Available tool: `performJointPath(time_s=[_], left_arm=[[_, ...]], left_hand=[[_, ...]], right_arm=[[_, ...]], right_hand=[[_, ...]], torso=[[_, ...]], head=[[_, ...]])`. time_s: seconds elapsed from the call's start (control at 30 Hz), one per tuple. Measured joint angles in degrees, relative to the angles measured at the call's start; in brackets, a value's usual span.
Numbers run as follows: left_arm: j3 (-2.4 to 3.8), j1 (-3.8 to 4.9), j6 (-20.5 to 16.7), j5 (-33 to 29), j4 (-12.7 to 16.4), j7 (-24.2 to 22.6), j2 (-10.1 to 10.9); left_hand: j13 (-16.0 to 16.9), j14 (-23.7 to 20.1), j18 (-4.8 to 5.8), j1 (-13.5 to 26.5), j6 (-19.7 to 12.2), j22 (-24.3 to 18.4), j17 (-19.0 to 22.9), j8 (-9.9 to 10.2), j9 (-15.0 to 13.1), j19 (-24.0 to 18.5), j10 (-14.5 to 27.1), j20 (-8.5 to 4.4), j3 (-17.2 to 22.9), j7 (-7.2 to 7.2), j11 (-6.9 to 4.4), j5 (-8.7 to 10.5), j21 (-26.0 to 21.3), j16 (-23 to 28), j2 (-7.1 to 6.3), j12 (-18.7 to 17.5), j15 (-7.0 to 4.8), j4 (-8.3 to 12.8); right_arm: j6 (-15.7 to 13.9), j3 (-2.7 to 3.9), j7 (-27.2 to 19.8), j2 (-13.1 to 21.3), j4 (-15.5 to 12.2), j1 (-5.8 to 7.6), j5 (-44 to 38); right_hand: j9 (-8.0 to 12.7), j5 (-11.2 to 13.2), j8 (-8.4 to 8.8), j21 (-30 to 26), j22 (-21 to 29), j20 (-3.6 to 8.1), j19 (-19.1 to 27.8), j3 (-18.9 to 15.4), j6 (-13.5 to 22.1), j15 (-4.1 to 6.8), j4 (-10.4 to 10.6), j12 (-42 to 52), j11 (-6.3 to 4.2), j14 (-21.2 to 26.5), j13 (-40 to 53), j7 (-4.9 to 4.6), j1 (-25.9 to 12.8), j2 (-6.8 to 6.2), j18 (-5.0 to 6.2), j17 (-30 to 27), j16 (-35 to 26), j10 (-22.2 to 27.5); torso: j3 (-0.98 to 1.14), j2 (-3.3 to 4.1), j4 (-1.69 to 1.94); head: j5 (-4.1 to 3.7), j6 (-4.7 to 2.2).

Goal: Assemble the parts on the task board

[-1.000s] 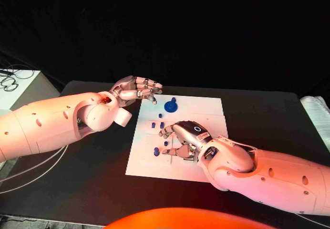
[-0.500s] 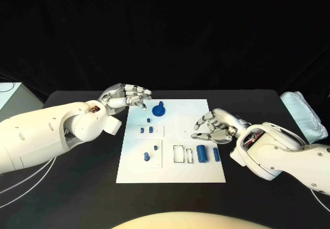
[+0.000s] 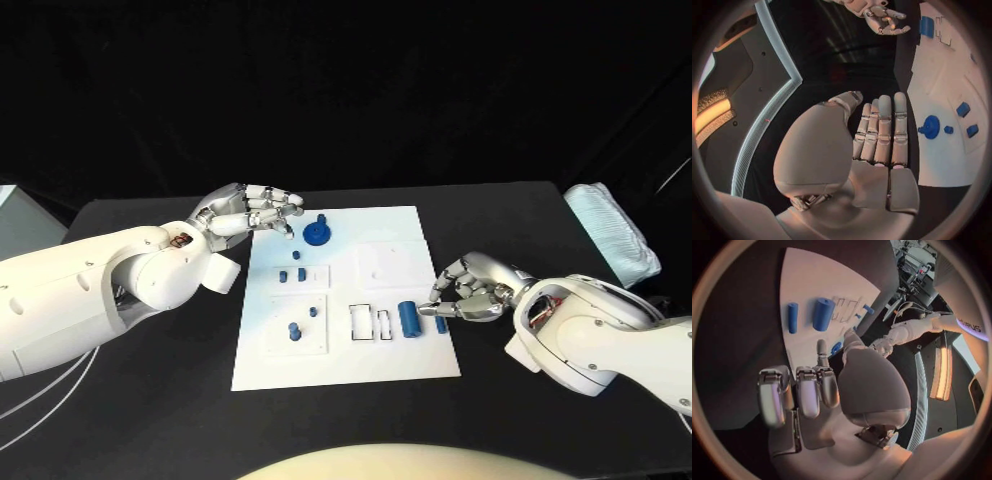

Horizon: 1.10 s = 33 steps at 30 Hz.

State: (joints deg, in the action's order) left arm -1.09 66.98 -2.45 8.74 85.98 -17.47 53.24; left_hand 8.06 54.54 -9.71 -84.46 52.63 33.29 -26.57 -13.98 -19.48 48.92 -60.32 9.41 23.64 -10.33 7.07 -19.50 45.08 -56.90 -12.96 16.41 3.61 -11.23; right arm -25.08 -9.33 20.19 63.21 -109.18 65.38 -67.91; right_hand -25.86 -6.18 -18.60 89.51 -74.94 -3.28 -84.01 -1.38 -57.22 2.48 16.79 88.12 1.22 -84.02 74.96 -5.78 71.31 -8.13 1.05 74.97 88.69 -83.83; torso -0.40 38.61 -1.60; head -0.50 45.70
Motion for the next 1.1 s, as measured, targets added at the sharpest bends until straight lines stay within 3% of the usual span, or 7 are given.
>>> performJointPath(time_s=[0.03, 0.3, 0.53, 0.73, 0.97, 1.1], left_arm=[[0.0, -0.01, 0.0, 0.0, 0.0, 0.0, 0.0], [0.0, -0.07, 0.0, 0.0, 0.4, 0.0, 0.3], [-0.01, -0.09, 0.0, -0.1, 0.6, 0.0, 0.5], [-0.01, -0.09, 0.0, -0.1, 0.7, 0.0, 0.6], [0.01, -0.09, 0.1, -0.1, 0.7, 0.0, 0.7], [0.01, -0.09, 0.1, -0.2, 0.8, 0.1, 0.7]], left_hand=[[0.0, 0.0, 0.0, 0.0, 0.0, 0.0, 0.0, 0.0, 0.0, 0.0, 0.0, 0.0, 0.0, 0.0, 0.0, 0.0, 0.0, 0.0, 0.0, 0.0, 0.0, 0.0], [0.0, 0.0, 0.0, 0.0, 0.0, 0.0, 0.0, 0.0, 0.0, 0.0, 0.0, 0.0, 0.0, 0.0, 0.0, 0.0, 0.0, 0.0, 0.0, 0.0, 0.0, 0.0], [0.0, 0.0, 0.0, 0.0, 0.0, 0.0, 0.0, 0.0, 0.0, 0.0, 0.0, 0.0, 0.0, 0.0, 0.0, 0.0, 0.0, 0.0, 0.0, 0.0, 0.0, 0.0], [0.0, 0.0, 0.0, 0.0, 0.0, 0.0, 0.0, 0.0, 0.0, 0.0, 0.0, 0.0, 0.0, 0.0, 0.0, 0.0, 0.0, 0.0, 0.0, 0.0, 0.0, 0.0], [0.0, 0.0, 0.0, 0.0, 0.0, 0.0, 0.0, 0.0, 0.0, 0.0, 0.0, 0.0, 0.0, 0.0, 0.0, 0.0, 0.0, 0.0, 0.0, 0.0, 0.0, 0.0], [0.0, 0.0, 0.0, 0.0, 0.0, 0.0, 0.0, 0.0, 0.0, 0.0, 0.0, 0.0, 0.0, 0.0, 0.0, 0.0, 0.0, 0.0, 0.0, 0.0, 0.0, 0.0]], right_arm=[[0.0, -0.03, 0.8, -0.4, 0.1, -0.4, -0.4], [0.0, -0.1, 4.6, -3.1, 1.3, -2.08, -2.6], [0.1, -0.12, 6.8, -4.9, 2.9, -3.15, -4.0], [0.2, -0.12, 8.5, -6.3, 3.8, -3.41, -5.2], [0.5, -0.11, 10.7, -8.3, 5.0, -3.51, -6.5], [1.0, -0.01, 11.9, -9.2, 5.7, -3.53, -7.2]], right_hand=[[0.0, 0.0, -0.18, 0.2, 0.0, 0.0, 0.0, -0.2, 0.1, 0.0, 0.1, 0.0, 0.0, 0.0, 0.0, 0.09, -0.3, -0.05, -0.67, 0.0, 0.2, 0.0], [-0.1, 0.0, -0.45, 0.2, 0.0, 0.0, 0.0, -1.3, 0.1, 0.0, 0.0, 0.0, 0.0, 0.0, 0.0, 0.09, -1.2, 0.14, -0.68, 0.0, 0.2, 0.0], [-0.2, 0.0, -0.44, 0.2, 0.0, -0.01, 0.0, -1.9, 0.1, 0.0, 0.1, 0.2, 0.0, 0.0, 0.0, 0.09, -1.8, 0.63, -0.68, 0.0, 0.3, 0.0], [-0.3, 0.0, -0.92, 0.1, 0.0, -0.01, 0.0, -2.9, 0.1, 0.0, 0.1, 0.2, 0.0, 0.0, 0.0, 0.09, -3.3, 0.49, -0.68, 0.0, 0.4, 0.0], [-0.5, -0.3, -1.77, 0.1, 0.0, -0.01, 0.0, -6.0, 0.3, 0.34, 0.3, 0.2, -0.01, 0.1, 0.0, 0.3, -8.5, 1.48, -0.67, 0.0, 0.4, 0.0], [-0.9, -0.3, -2.19, 0.1, 0.0, -0.01, 0.0, -6.0, 0.3, 0.42, 0.2, 0.2, -0.21, 0.0, 0.0, 0.31, -8.9, 1.66, -0.67, 0.0, 0.4, -0.2]], torso=[[-0.01, 0.0, 0.01], [-0.11, 0.04, 0.28], [-0.18, 0.04, 0.3], [-0.22, 0.02, 0.27], [-0.26, 0.01, 0.47], [-0.32, -0.01, 0.59]], head=[[-0.01, 0.01], [0.19, 0.25], [0.42, 0.44], [0.37, 0.56], [0.05, 0.6], [0.03, 0.56]])
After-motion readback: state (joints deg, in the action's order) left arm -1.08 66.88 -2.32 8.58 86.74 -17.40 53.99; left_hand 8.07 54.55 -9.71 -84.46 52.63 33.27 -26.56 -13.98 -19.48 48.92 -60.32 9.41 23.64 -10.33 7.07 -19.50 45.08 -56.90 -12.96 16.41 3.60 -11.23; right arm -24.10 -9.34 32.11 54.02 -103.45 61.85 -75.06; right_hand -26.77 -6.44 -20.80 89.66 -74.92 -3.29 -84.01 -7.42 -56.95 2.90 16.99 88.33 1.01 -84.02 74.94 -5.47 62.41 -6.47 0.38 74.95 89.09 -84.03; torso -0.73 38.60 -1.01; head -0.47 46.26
